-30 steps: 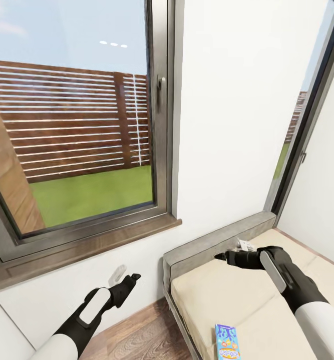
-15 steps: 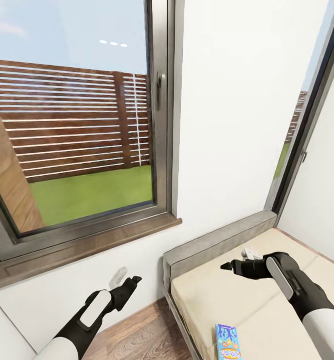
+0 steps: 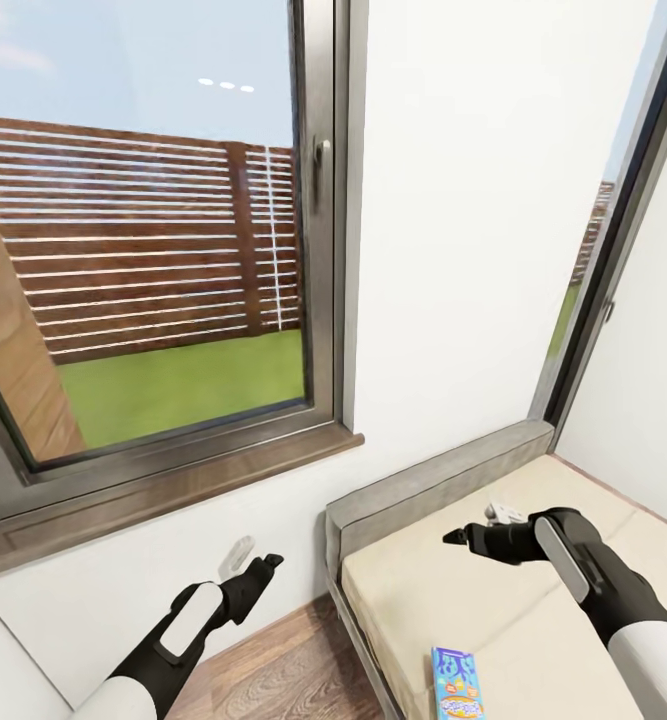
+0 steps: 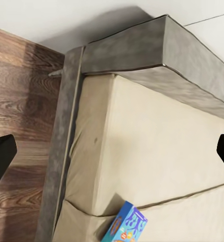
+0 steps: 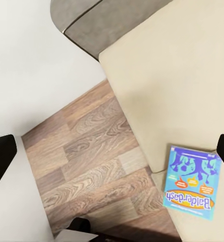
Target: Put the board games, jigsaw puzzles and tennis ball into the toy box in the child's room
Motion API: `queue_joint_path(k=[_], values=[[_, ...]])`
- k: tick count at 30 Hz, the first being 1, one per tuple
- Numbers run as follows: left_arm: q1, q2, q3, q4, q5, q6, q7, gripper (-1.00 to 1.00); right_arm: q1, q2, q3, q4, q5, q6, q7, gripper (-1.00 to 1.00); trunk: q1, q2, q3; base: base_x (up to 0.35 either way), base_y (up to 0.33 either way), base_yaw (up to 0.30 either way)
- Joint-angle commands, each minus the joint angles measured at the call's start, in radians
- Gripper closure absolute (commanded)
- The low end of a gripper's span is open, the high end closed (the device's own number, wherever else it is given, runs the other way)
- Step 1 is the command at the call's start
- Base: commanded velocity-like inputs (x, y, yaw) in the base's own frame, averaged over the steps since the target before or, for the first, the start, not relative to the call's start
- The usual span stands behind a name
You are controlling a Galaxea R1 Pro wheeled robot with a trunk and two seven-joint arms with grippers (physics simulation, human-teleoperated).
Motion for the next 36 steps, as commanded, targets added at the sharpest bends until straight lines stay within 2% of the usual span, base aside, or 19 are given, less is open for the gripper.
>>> queue_joint_path(k=[1, 6, 15, 24, 36], values=[[0.000, -0.001, -0.003, -0.002, 0.011, 0.001, 0.008, -1.00, 0.000, -0.001, 0.001, 0.000, 0.011, 0.004, 0.010, -1.00, 0.004, -0.009, -0.005, 0.000, 0.000, 0.000], [0.001, -0.004, -0.002, -0.001, 0.011, 0.001, 0.007, -1.00, 0.002, -0.002, 0.001, 0.010, 0.011, 0.023, 0.010, -1.00, 0.023, -0.044, -0.020, 0.000, 0.000, 0.000], [0.001, -0.004, -0.003, 0.004, 0.032, 0.011, 0.006, -1.00, -0.001, 0.000, 0.000, 0.060, 0.011, 0.061, 0.011, -1.00, 0.058, -0.107, -0.049, 0.000, 0.000, 0.000], [0.001, -0.003, -0.002, 0.022, 0.043, 0.031, 0.008, -1.00, -0.006, 0.002, 0.000, 0.116, 0.010, 0.062, 0.010, -1.00, 0.092, -0.170, -0.077, 0.000, 0.000, 0.000], [0.001, -0.002, 0.001, 0.047, 0.047, 0.040, 0.008, -1.00, -0.012, -0.001, -0.001, 0.139, 0.010, 0.062, 0.004, -1.00, 0.138, -0.254, -0.114, 0.000, 0.000, 0.000]])
